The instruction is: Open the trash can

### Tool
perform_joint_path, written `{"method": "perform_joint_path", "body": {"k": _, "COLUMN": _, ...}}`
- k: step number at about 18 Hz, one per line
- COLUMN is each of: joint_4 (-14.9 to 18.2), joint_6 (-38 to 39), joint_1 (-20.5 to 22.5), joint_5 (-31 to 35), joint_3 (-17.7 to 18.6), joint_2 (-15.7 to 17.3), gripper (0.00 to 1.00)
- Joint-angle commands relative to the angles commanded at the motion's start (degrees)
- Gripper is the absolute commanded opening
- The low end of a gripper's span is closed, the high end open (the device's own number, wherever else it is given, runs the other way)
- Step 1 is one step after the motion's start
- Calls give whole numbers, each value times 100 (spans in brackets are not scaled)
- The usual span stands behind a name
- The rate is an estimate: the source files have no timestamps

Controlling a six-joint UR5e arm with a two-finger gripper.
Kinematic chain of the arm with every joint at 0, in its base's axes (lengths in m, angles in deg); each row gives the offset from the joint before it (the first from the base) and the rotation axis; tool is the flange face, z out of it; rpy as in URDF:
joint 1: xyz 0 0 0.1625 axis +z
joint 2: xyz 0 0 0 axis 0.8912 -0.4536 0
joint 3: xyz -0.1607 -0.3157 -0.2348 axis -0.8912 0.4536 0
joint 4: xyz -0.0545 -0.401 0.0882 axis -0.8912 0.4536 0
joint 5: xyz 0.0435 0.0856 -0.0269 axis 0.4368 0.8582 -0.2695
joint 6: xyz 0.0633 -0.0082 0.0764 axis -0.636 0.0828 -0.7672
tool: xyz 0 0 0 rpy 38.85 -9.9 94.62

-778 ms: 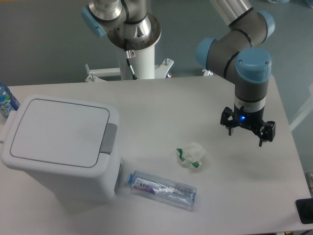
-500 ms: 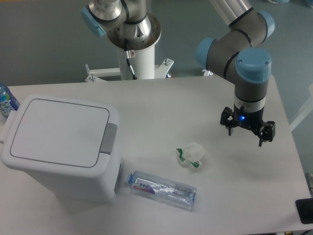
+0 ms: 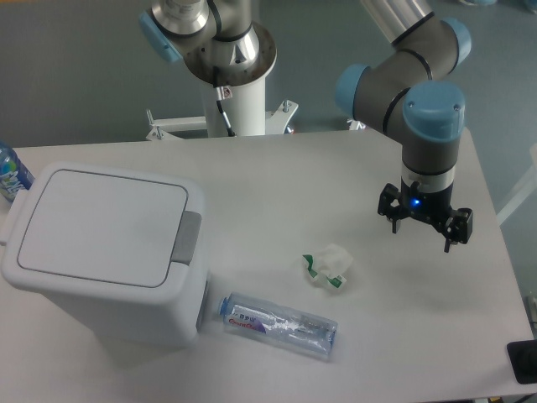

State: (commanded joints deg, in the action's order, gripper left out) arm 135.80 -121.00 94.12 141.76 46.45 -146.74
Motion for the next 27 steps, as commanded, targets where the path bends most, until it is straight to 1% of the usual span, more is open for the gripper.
{"method": "perform_joint_path", "body": {"k": 2, "joint_4": 0, "joint_6": 543, "joint_1": -17, "joint_5": -263, "joint_3": -9, "joint_2": 9, "gripper": 100}}
{"method": "perform_joint_path", "body": {"k": 3, "joint_4": 0, "joint_6": 920, "joint_1": -35, "joint_5": -351, "joint_3": -26, "joint_2": 44, "gripper": 100}}
{"method": "perform_joint_path", "body": {"k": 4, "joint_4": 0, "joint_6": 1124, "joint_1": -70, "joint_5": -369, "joint_3": -18, "joint_2": 87, "gripper": 100}}
{"method": "perform_joint_path", "body": {"k": 8, "joint_4": -9, "joint_6": 1223, "joint_1": -202, "joint_5": -466, "joint_3": 9, "joint_2": 105, "gripper": 100}}
{"method": "perform_joint_path", "body": {"k": 10, "joint_4": -9, "joint_6": 1258, "joint_1": -298, "joint_5": -501, "joint_3": 35, "joint_2": 184, "gripper": 100}}
{"method": "perform_joint_path", "body": {"k": 11, "joint_4": 0, "joint_6": 1354, "joint_1": -360, "joint_5": -510, "joint_3": 27, "joint_2": 228, "gripper": 100}}
{"method": "perform_joint_path", "body": {"k": 13, "joint_4": 0, "joint_6": 1801, "joint_1": -465, "joint_5": -571, "joint_3": 27, "joint_2": 246, "gripper": 100}}
{"method": "perform_joint_path", "body": {"k": 14, "joint_4": 9, "joint_6": 2021, "joint_1": -509, "joint_5": -694, "joint_3": 26, "joint_2": 290, "gripper": 100}}
{"method": "perform_joint_path", "body": {"k": 16, "joint_4": 17, "joint_6": 2521, "joint_1": -518, "joint_5": -1193, "joint_3": 44, "joint_2": 456, "gripper": 100}}
{"method": "perform_joint_path", "body": {"k": 18, "joint_4": 18, "joint_6": 3241, "joint_1": -536, "joint_5": -1817, "joint_3": 44, "joint_2": 676, "gripper": 100}}
{"method": "perform_joint_path", "body": {"k": 20, "joint_4": 9, "joint_6": 3726, "joint_1": -641, "joint_5": -2179, "joint_3": -17, "joint_2": 913, "gripper": 100}}
{"method": "perform_joint_path", "body": {"k": 23, "joint_4": 9, "joint_6": 4569, "joint_1": -860, "joint_5": -2609, "joint_3": -184, "joint_2": 1037, "gripper": 100}}
{"method": "perform_joint_path", "body": {"k": 25, "joint_4": 9, "joint_6": 4861, "joint_1": -1010, "joint_5": -2873, "joint_3": -272, "joint_2": 1046, "gripper": 100}}
{"method": "perform_joint_path", "body": {"k": 27, "joint_4": 0, "joint_6": 5010, "joint_1": -1185, "joint_5": -2918, "joint_3": -307, "joint_2": 1089, "gripper": 100}}
